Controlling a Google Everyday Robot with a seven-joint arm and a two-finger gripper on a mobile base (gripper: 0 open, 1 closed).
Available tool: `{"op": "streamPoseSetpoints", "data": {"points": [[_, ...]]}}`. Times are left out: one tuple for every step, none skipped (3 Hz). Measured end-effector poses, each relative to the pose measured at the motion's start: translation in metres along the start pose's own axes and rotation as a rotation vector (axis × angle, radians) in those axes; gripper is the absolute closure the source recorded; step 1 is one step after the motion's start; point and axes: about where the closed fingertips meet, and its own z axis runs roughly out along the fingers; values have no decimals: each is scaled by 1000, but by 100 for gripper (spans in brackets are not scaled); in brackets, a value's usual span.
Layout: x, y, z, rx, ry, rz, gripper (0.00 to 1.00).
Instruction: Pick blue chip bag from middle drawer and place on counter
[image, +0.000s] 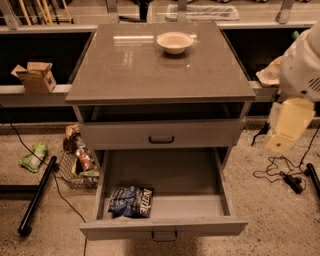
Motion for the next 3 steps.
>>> {"op": "streamPoseSetpoints", "data": {"points": [[-19,20,73,-85,-94,50,0],[-34,34,120,-130,-172,96,0],[-53,47,158,-178,-221,113,0]]}}
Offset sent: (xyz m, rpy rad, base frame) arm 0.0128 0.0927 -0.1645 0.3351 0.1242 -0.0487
